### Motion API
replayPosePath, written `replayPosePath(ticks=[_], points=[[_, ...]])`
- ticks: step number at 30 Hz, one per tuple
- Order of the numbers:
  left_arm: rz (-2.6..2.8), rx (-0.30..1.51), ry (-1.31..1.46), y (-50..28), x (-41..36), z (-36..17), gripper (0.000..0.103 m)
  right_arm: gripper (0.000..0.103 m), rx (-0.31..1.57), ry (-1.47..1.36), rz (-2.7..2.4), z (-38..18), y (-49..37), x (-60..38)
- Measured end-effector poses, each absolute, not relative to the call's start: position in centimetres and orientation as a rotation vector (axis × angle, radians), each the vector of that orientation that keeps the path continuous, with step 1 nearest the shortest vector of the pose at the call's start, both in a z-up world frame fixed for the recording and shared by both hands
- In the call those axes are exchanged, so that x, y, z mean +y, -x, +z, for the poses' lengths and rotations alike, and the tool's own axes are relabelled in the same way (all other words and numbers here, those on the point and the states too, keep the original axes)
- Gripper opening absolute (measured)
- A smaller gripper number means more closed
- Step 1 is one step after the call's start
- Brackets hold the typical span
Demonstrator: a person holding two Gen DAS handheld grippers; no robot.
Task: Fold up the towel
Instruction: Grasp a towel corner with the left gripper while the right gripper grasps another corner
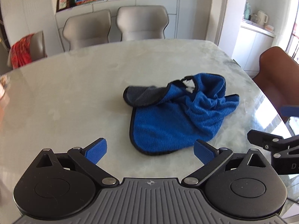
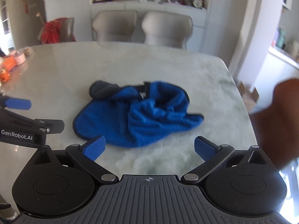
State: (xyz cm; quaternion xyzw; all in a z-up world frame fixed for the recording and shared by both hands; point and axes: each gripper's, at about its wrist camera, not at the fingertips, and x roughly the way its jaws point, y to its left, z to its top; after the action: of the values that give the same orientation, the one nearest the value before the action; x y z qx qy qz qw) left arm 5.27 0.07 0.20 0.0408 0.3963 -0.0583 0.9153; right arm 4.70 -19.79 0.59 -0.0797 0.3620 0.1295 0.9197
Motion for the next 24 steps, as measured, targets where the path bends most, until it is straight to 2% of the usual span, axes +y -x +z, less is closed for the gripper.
replayPosePath(ticks=[7, 15, 20, 22, 24], points=[[-0.216, 0.822, -0.111, -8.3, 0.4, 0.4, 0.102, 0.102, 0.793, -0.034, 0.427, 1.4, -9.2, -21.6], [-0.295, 0.851, -0.151, -13.1, 1.0, -0.5, 0.101, 0.102, 0.892, 0.026, 0.390, 0.5, -14.5, -21.5], [-0.343, 0.865, -0.247, -15.6, 0.6, -2.1, 0.098, 0.096, 0.933, 0.073, 0.368, -0.6, -16.4, -22.0], [-0.367, 0.878, -0.278, -16.5, 0.4, -2.8, 0.095, 0.085, 0.931, 0.097, 0.369, -0.9, -17.5, -21.9], [-0.392, 0.892, -0.291, -17.2, 0.2, -3.5, 0.095, 0.079, 0.935, 0.107, 0.391, -1.1, -18.6, -21.6]])
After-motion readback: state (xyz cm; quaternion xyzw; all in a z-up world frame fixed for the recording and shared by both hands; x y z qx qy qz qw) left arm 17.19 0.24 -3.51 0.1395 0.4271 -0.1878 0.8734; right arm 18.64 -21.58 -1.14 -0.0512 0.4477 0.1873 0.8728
